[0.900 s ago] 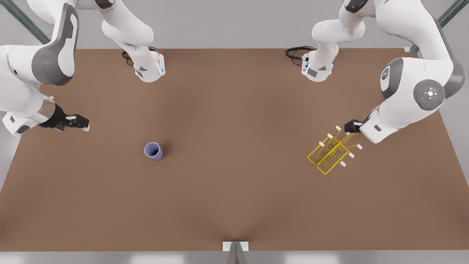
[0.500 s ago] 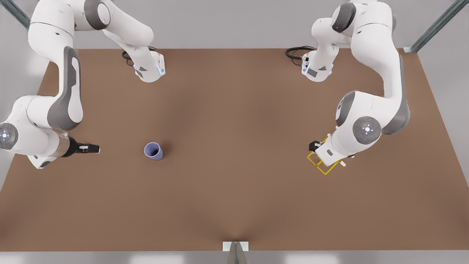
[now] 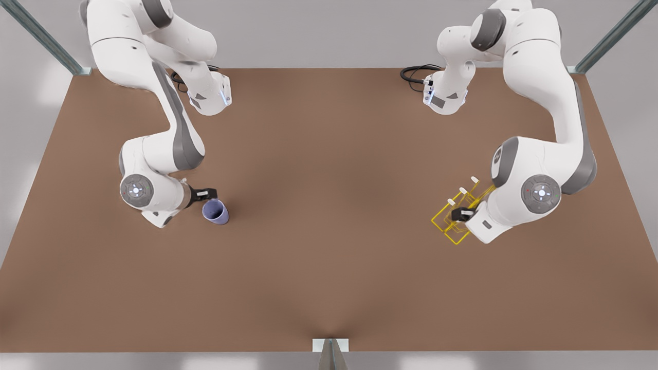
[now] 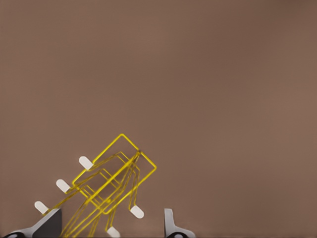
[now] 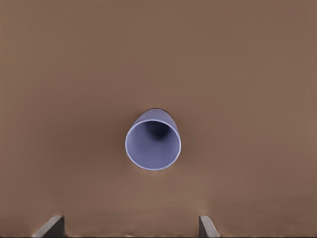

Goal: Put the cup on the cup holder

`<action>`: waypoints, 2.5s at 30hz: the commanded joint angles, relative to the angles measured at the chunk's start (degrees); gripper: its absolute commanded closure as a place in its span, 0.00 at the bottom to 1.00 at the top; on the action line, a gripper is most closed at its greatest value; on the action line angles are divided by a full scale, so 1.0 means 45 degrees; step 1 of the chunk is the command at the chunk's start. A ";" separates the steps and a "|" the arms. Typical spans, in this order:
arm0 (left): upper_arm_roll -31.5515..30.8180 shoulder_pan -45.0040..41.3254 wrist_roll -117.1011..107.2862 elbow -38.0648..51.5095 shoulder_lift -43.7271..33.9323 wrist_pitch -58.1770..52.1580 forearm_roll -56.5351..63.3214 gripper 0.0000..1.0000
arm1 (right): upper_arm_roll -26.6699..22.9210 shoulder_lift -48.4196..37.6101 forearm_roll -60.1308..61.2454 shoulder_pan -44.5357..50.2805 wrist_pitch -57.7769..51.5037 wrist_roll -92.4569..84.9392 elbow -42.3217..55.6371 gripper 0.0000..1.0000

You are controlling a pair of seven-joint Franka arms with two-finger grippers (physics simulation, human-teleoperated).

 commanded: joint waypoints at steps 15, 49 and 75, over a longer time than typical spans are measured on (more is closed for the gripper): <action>-0.0131 -0.0132 -0.0739 -0.0258 0.0063 -0.0447 0.0477 0.00 | 0.0567 0.0159 -0.0271 0.0441 0.6066 0.2836 -0.1936 0.00; -0.0092 0.0004 -0.1989 -0.0278 0.0220 -0.0368 0.0673 0.00 | 0.0567 0.0432 -0.0701 0.0363 0.7999 0.2660 -0.4554 0.00; -0.0112 -0.0523 -0.2028 -0.0317 0.0123 -0.1150 0.0888 0.00 | 0.0547 0.1213 -0.1717 -0.0516 0.9015 0.2172 -0.4867 0.32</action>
